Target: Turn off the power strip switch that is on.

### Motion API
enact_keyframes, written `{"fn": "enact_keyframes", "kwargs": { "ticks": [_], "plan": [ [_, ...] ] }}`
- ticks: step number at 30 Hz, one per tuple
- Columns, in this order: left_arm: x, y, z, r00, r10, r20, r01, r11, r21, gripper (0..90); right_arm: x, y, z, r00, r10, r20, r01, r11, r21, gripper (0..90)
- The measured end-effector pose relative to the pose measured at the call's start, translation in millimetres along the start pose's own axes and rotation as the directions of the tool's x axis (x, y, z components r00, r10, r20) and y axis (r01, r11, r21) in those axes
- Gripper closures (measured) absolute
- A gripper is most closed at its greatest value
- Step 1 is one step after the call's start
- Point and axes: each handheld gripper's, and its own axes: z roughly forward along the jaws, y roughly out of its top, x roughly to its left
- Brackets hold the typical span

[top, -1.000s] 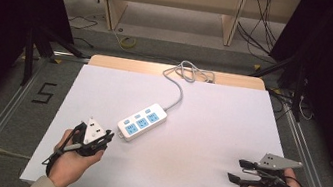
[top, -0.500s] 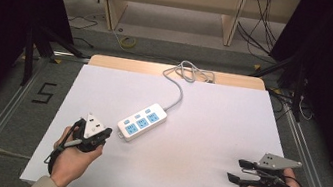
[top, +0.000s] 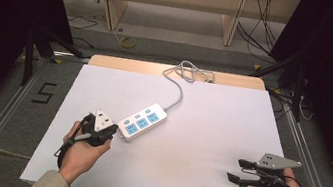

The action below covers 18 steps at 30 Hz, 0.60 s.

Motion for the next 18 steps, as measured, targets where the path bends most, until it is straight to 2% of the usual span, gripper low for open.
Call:
{"fn": "enact_keyframes", "kwargs": {
  "ticks": [8,18],
  "plan": [
    [0.9,7.5,7.5,0.9997,0.016,-0.016,-0.015,0.9997,0.020,89.8,0.0,0.1,-0.1,1.0000,0.001,0.002,-0.001,1.000,-0.003,32.7],
    [1.2,13.1,16.2,0.9998,0.018,-0.006,-0.018,0.9988,0.045,89.8,0.2,0.2,-0.2,1.0000,0.002,0.003,-0.002,1.000,-0.004,32.7]
  ]
}}
